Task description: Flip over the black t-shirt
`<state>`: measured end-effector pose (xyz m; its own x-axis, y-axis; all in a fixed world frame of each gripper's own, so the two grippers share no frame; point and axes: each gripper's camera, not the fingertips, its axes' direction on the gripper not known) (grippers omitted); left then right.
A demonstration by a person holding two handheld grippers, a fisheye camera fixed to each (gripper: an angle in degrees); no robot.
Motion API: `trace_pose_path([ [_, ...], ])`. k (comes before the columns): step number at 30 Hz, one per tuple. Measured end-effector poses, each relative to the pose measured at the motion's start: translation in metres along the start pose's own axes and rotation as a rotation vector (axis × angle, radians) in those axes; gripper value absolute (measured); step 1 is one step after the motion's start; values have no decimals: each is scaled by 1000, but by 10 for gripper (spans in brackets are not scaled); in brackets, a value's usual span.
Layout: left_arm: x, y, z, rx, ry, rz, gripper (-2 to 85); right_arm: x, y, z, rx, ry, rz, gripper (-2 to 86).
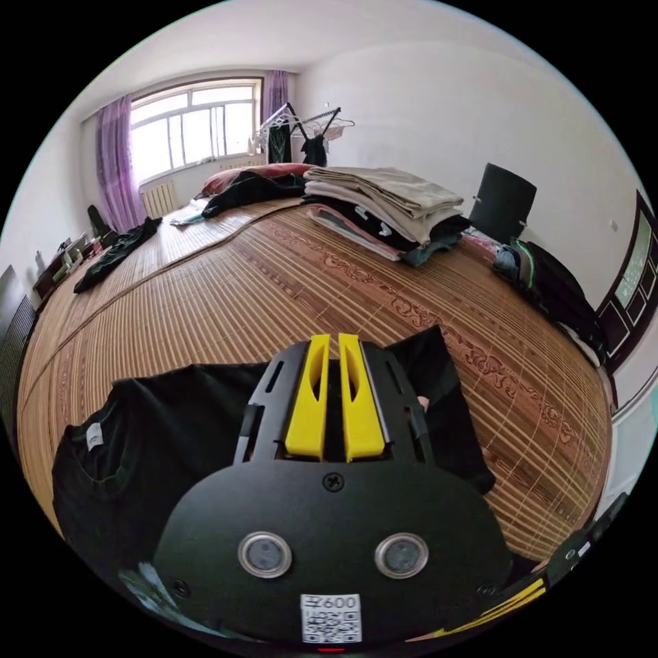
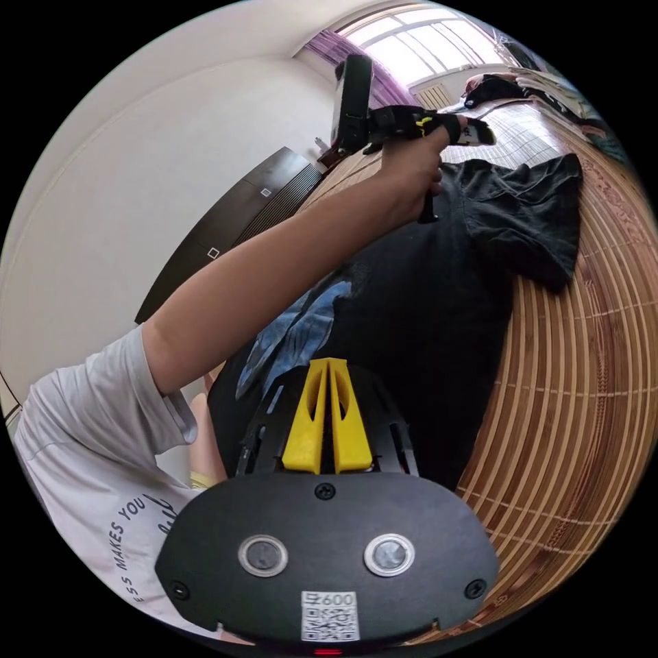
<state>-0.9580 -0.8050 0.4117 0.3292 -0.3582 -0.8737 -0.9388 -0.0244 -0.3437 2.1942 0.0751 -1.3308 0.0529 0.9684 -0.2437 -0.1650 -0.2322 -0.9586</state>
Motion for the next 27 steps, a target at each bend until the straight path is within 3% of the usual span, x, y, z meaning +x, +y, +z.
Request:
trace_pose_path([
  [5, 43, -11, 55, -277, 35, 108, 6, -6, -1, -5, -10, 8, -14, -9],
  [10, 55, -15, 60, -234, -39, 88, 7, -3, -1, -15, -6, 0, -2, -9],
  [18, 63, -9, 12, -73, 162, 102, 47, -9, -2, -26, -10, 13, -20, -9],
  [23, 95, -22, 15, -188, 349, 31, 118, -6, -2, -30, -25, -2, -15, -9],
  [27, 123, -32, 8, -181, 342, 27, 119, -1, -1, -40, -16, -8, -9, -9],
])
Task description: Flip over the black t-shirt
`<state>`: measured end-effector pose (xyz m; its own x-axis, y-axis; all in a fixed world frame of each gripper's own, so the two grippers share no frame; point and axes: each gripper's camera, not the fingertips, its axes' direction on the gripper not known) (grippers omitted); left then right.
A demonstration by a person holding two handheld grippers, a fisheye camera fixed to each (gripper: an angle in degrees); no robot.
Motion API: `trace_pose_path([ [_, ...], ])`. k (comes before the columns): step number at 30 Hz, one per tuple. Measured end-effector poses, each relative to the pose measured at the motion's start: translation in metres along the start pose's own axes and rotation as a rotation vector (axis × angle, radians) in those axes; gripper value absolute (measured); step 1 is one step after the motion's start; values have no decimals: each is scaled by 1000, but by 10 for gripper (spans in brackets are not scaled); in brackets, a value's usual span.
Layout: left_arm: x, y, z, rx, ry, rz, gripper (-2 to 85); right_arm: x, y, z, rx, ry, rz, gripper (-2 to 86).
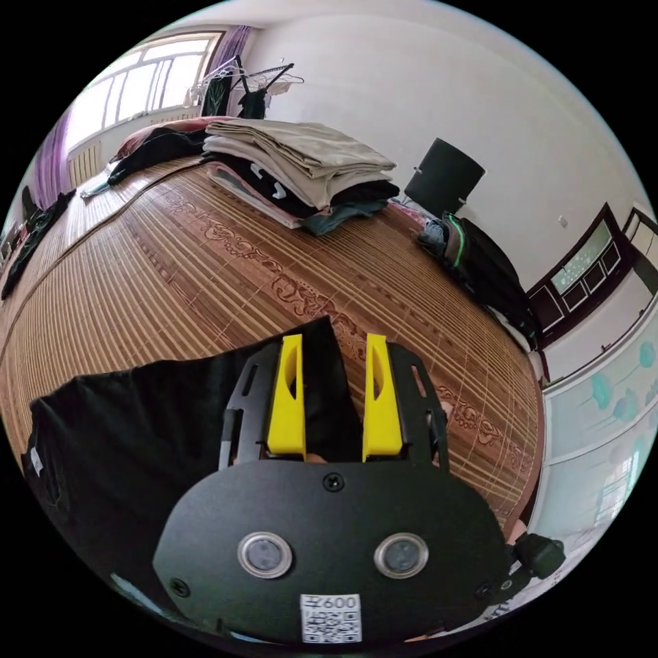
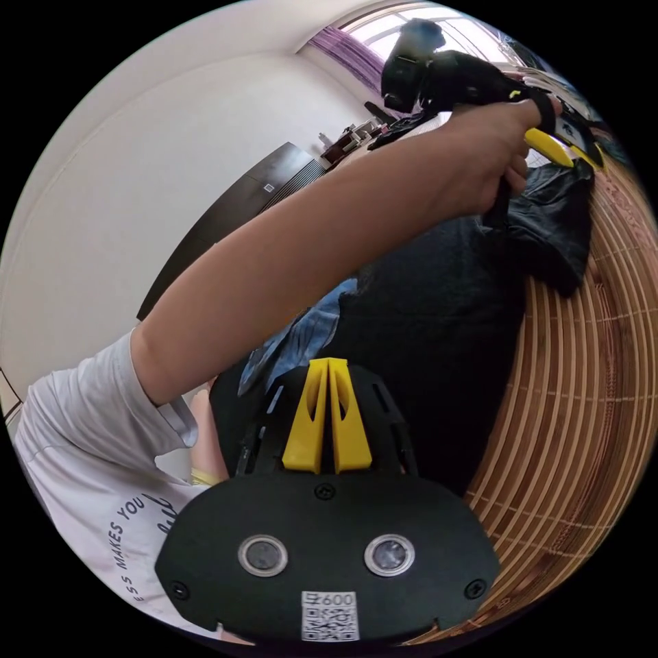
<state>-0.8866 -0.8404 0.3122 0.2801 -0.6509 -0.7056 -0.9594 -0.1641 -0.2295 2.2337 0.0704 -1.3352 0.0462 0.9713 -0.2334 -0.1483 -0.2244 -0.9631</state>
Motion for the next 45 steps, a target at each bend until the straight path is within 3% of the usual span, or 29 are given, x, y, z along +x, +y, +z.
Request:
trace_pose_path([
  [7, 36, -21, 1, -13, -158, -17, 76, 6, 2, -19, 13, -11, -3, -8],
  [18, 57, -36, -35, 60, -128, -89, 24, 14, 5, -35, 21, -10, -22, -9],
  [28, 82, -40, -158, 189, 13, -20, 19, 52, 12, -60, 95, -91, 44, -9],
  [38, 75, 6, -296, 253, -12, -57, 19, 71, 21, -54, 140, -109, 56, -9],
  [45, 56, 32, -329, 231, -9, -103, 19, 90, 29, -41, 166, -123, 78, -8],
])
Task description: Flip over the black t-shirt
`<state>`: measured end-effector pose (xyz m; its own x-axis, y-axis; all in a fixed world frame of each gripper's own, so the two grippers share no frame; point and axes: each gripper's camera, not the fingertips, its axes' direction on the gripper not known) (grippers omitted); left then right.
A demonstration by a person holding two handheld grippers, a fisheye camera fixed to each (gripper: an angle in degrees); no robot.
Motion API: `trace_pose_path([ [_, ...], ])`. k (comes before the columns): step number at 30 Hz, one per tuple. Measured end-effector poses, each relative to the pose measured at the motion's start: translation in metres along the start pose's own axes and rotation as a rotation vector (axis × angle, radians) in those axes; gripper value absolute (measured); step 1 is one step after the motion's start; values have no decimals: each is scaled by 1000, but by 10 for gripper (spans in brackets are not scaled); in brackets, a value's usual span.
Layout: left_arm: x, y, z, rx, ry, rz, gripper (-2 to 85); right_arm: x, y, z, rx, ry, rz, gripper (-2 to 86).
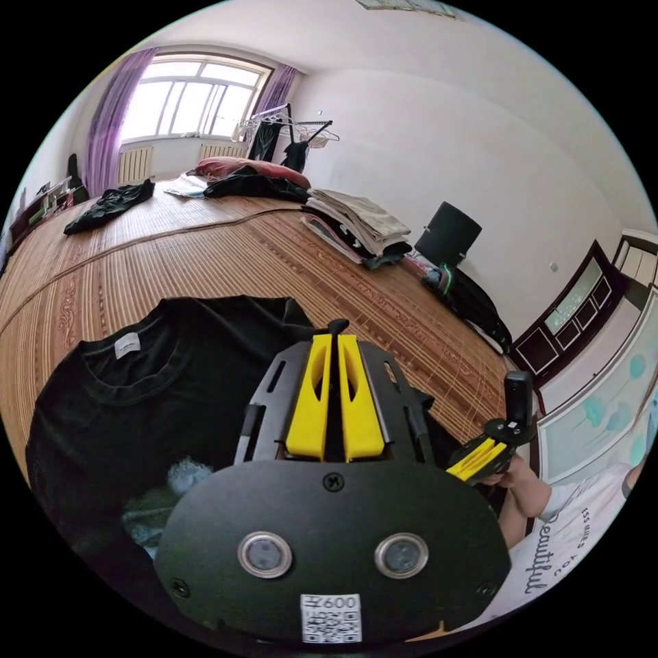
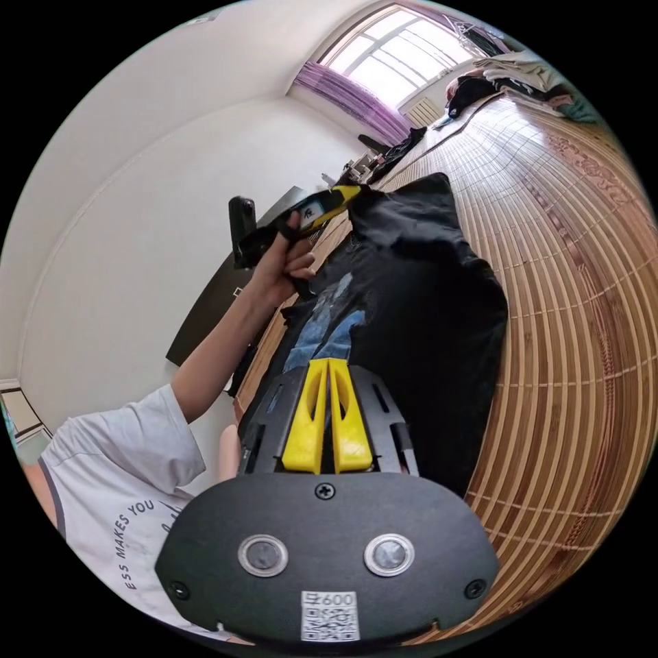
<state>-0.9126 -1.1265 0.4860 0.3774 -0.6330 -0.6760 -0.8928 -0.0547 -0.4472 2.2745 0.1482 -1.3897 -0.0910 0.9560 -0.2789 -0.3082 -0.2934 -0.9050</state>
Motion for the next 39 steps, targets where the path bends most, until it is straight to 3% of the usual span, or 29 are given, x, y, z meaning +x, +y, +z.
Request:
trace_pose_path([
  [4, -13, 7, 4, -60, -47, -58, 19, 6, 6, 17, -9, 6, -6, -8],
  [14, -43, 35, 7, -31, 32, -363, 29, 19, 32, 52, 37, 74, -10, -8],
  [19, -29, 45, -12, 70, -86, -410, 59, 34, 49, 67, 103, 104, 34, -8],
  [21, -7, 43, -9, 20, -89, -365, 74, 39, 55, 73, 119, 137, 51, -8],
  [24, 71, 40, 7, -78, -47, -90, 85, 47, 69, 81, 170, 191, 82, -6],
  [26, 144, 44, 31, -200, -99, 144, 89, 52, 83, 88, 221, 213, 98, -5],
  [29, 210, 57, 60, -233, -191, 317, 86, 59, 102, 104, 255, 200, 121, -6],
  [34, 235, 65, 96, -309, -227, 343, 35, 66, 126, 140, 250, 221, 127, -7],
  [39, 234, 64, 84, -270, -190, 272, 21, 22, 146, 177, 256, 465, -104, -1],
])
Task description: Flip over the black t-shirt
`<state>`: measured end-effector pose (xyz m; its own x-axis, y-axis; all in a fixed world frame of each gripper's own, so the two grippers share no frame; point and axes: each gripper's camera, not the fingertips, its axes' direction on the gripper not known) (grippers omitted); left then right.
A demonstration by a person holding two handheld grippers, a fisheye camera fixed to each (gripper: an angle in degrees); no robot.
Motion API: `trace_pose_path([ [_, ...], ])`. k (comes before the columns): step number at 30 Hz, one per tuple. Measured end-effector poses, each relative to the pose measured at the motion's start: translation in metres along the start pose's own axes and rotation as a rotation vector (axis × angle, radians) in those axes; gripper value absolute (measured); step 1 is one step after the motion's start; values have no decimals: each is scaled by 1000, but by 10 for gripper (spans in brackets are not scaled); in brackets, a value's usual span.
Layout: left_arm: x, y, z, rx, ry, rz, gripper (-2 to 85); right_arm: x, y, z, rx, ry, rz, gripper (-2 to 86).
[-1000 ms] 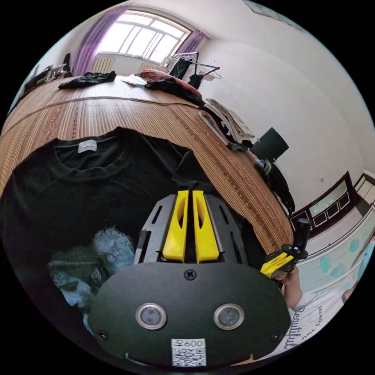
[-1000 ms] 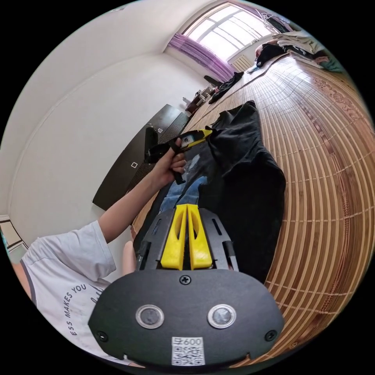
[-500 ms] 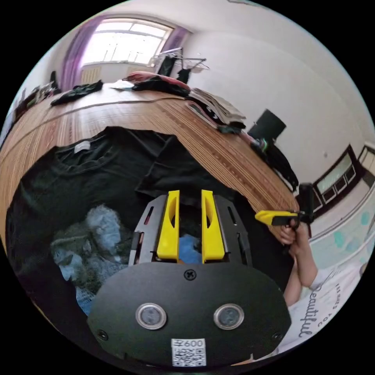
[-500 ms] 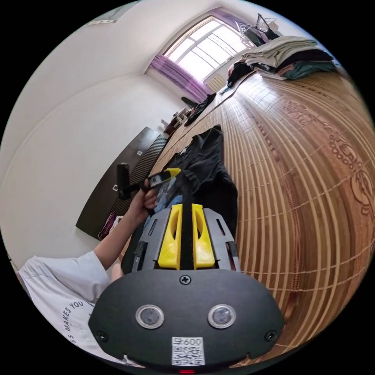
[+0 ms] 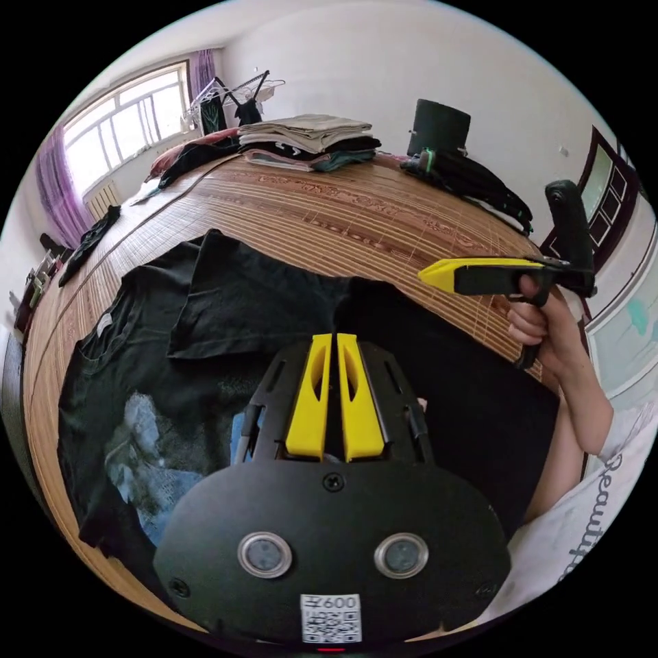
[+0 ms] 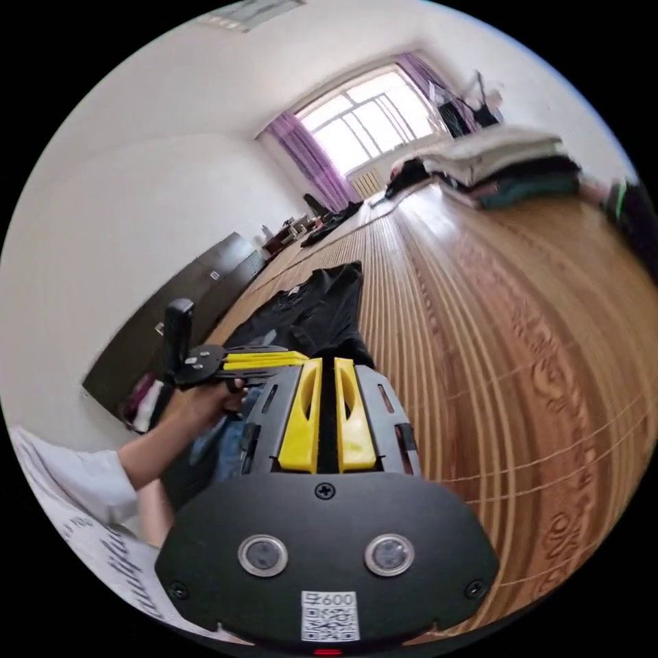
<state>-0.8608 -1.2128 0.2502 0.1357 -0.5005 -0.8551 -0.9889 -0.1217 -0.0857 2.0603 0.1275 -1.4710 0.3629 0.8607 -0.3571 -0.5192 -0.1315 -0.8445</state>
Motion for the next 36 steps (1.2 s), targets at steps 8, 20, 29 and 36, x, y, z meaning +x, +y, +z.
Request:
trace_pose_path([
  [8, -42, 1, -1, 120, 258, -196, 19, -101, 42, 161, -371, 455, -772, 43],
  [20, -63, -18, 10, 123, 390, -239, 21, -128, 93, 193, -434, 479, -944, -7],
  [29, -68, -53, 13, 12, 387, -152, 72, -122, 87, 142, -532, 400, -948, -8],
  [36, -163, -118, -33, 173, 74, -179, 78, -133, 5, 67, -444, 174, -788, -8],
])
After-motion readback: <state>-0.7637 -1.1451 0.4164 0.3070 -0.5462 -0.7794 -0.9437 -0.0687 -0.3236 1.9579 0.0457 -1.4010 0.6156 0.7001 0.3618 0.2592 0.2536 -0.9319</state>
